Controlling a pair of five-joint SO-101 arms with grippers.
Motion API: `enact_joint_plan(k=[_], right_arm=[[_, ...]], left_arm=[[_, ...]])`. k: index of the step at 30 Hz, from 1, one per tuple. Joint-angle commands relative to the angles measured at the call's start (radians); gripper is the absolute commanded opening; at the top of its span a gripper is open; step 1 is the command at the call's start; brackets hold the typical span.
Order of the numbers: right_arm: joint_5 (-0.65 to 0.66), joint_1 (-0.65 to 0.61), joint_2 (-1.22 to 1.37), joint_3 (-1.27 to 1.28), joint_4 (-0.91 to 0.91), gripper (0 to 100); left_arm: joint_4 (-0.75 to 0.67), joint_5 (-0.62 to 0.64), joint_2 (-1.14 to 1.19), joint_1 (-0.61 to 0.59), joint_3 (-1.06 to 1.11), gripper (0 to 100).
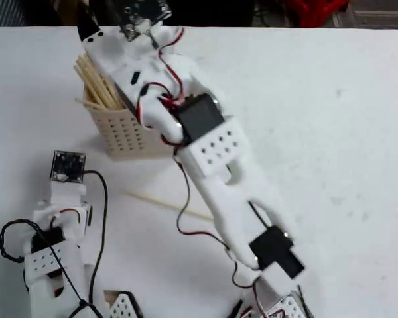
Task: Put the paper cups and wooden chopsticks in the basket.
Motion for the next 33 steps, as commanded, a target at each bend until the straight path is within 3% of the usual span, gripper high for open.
enact_joint_plan(k=[1, 8, 12, 17, 29, 33], right_arm=[[-0.009, -0.016, 0.005, -0.054, 0.004, 1.9], [-0.009, -0.042, 0.005, -0.057, 0.073, 18.1], [-0.002, -0.047, 0.001, -0.058, 0.120, 13.6], [-0.005, -0.047, -0.074, -0.052, 0.332, 0.9], [0.000, -0.047, -0.277, -0.049, 1.046, 4.5], [0.000, -0.042, -0.286, 0.068, 1.053, 4.2]], left_arm=[[-0.015, 0.009, -0.019, 0.010, -0.006, 17], [-0.015, 0.009, -0.019, 0.010, -0.006, 17], [-0.015, 0.009, -0.019, 0.010, -0.006, 17], [-0.015, 0.009, -0.019, 0.010, -0.006, 17], [-0.015, 0.009, -0.019, 0.010, -0.006, 17], [-0.015, 0.009, -0.019, 0.010, -0.006, 17]])
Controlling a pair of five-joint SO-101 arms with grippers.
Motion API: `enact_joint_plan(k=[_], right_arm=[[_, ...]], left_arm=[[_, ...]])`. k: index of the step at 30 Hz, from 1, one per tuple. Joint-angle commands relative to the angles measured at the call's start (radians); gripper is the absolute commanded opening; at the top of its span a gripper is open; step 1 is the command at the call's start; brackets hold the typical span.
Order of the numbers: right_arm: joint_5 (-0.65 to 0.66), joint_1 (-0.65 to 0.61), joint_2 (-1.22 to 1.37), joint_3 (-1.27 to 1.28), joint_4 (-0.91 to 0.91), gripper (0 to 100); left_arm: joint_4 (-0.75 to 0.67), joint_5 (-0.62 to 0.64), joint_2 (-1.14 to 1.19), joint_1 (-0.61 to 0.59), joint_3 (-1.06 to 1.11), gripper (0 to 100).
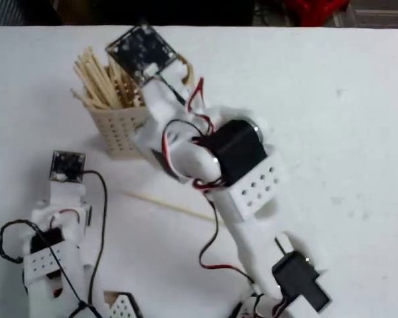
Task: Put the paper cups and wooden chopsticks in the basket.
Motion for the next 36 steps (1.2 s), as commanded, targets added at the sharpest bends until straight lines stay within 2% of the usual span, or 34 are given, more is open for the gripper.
enact_joint_plan(k=[1, 8, 12, 14, 18, 20, 26, 31, 34, 36], right_arm=[[0.000, -0.002, -0.059, 0.112, 0.021, 4.2], [0.000, -0.030, -0.074, 0.454, -0.050, 4.2], [0.034, -0.027, -0.082, 0.700, -0.236, 4.2], [0.180, -0.033, -0.082, 0.830, -0.351, 4.2], [0.578, -0.062, -0.077, 1.054, -0.556, 4.2], [0.675, -0.082, -0.074, 1.143, -0.659, 4.2], [0.646, -0.099, -0.073, 1.267, -0.937, 4.5], [0.641, -0.101, -0.027, 1.264, -0.946, 5.0], [0.634, -0.101, 0.062, 1.257, -0.954, 11.0], [0.577, -0.094, 0.128, 1.206, -0.947, 15.8]], left_arm=[[-0.015, 0.009, -0.019, 0.010, -0.006, 17], [-0.015, 0.009, -0.019, 0.010, -0.006, 17], [-0.015, 0.009, -0.019, 0.010, -0.006, 17], [-0.015, 0.009, -0.019, 0.010, -0.006, 17], [-0.015, 0.009, -0.019, 0.010, -0.006, 17], [-0.015, 0.009, -0.019, 0.010, -0.006, 17], [-0.015, 0.009, -0.019, 0.010, -0.006, 17], [-0.015, 0.009, -0.019, 0.010, -0.006, 17], [-0.015, 0.009, -0.019, 0.010, -0.006, 17], [-0.015, 0.009, -0.019, 0.010, -0.006, 17]])
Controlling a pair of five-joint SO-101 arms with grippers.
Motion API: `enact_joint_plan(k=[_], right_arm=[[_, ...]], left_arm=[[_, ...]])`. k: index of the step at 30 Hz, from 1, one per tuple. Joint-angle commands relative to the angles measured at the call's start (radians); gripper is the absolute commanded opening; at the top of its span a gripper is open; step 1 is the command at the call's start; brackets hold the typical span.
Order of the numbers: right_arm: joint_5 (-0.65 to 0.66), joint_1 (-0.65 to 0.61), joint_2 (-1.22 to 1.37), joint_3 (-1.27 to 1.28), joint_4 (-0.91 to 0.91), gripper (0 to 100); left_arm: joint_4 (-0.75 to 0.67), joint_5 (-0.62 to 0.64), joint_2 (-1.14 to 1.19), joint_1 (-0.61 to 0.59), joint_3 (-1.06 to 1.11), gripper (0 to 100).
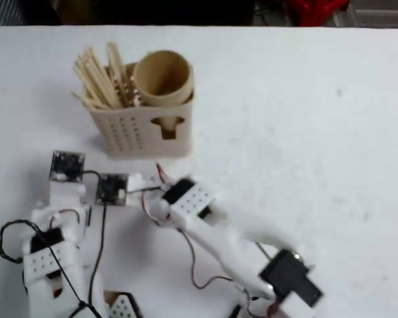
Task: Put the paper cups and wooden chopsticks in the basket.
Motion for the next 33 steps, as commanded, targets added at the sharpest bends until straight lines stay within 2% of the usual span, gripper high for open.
enact_joint_plan(k=[1, 5, 11, 13, 16, 18, 25, 33], right_arm=[[-0.089, 0.010, 0.079, -0.092, -0.005, 17.6], [-0.167, 0.050, 0.183, -0.201, -0.005, 19.1], [-0.172, 0.064, 0.252, -0.216, 0.030, 18.8], [-0.172, 0.064, 0.251, -0.216, 0.068, 14.1], [-0.173, 0.064, 0.251, -0.216, 0.087, 0.2], [-0.173, 0.064, 0.251, -0.218, 0.113, 3.4], [-0.183, 0.064, 0.222, -0.233, 0.186, 1.7], [-0.368, 0.071, -0.045, -0.221, 0.300, 1.7]], left_arm=[[-0.015, 0.009, -0.019, 0.010, -0.006, 17], [-0.015, 0.009, -0.019, 0.010, -0.006, 17], [-0.015, 0.009, -0.019, 0.010, -0.006, 17], [-0.015, 0.009, -0.019, 0.010, -0.006, 17], [-0.015, 0.009, -0.019, 0.010, -0.006, 17], [-0.015, 0.009, -0.019, 0.010, -0.006, 17], [-0.015, 0.009, -0.019, 0.010, -0.006, 17], [-0.015, 0.009, -0.019, 0.010, -0.006, 17]])
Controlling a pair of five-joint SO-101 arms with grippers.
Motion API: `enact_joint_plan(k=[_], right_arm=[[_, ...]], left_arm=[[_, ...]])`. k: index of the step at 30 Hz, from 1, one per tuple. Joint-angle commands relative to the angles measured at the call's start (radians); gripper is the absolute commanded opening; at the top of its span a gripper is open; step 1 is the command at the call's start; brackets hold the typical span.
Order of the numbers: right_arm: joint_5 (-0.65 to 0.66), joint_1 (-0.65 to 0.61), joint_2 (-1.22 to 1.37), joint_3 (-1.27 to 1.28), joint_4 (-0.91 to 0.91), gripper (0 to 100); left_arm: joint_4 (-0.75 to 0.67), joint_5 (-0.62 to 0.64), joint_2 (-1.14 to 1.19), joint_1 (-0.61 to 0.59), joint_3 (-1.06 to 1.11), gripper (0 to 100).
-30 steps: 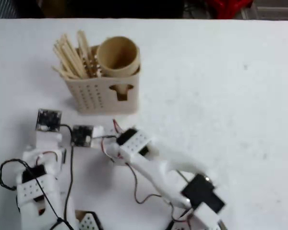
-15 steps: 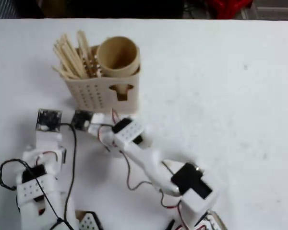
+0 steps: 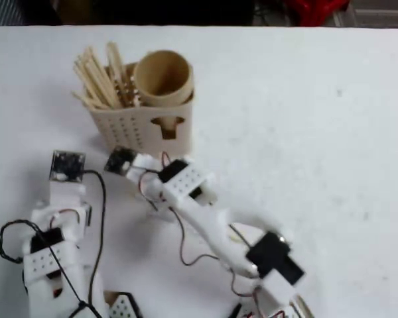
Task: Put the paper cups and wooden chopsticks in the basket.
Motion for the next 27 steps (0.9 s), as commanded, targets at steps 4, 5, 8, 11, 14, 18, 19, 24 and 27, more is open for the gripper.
enact_joint_plan(k=[4, 5, 8, 11, 14, 18, 19, 24, 27], right_arm=[[-0.190, 0.056, -0.326, 0.032, 0.051, 1.7], [-0.210, 0.068, -0.375, 0.044, 0.051, 1.7], [-0.244, 0.110, -0.533, 0.069, 0.051, 1.7], [-0.275, 0.116, -0.676, 0.071, 0.045, 1.7], [-0.282, 0.090, -0.797, 0.069, 0.012, 1.7], [-0.242, 0.084, -0.891, 0.044, -0.054, 1.7], [-0.226, 0.084, -0.894, 0.015, -0.053, 1.7], [-0.215, 0.085, -0.809, -0.190, -0.061, 1.7], [-0.216, 0.084, -0.697, -0.338, -0.117, 1.7]], left_arm=[[-0.015, 0.008, -0.019, 0.012, -0.006, 17], [-0.015, 0.008, -0.019, 0.012, -0.006, 17], [-0.015, 0.008, -0.019, 0.012, -0.006, 17], [-0.017, 0.008, -0.019, 0.012, -0.006, 17], [-0.017, 0.008, -0.019, 0.012, -0.006, 17], [-0.017, 0.008, -0.019, 0.012, -0.006, 17], [-0.017, 0.008, -0.019, 0.012, -0.006, 17], [-0.017, 0.008, -0.019, 0.012, -0.006, 17], [-0.017, 0.008, -0.019, 0.012, -0.006, 17]])
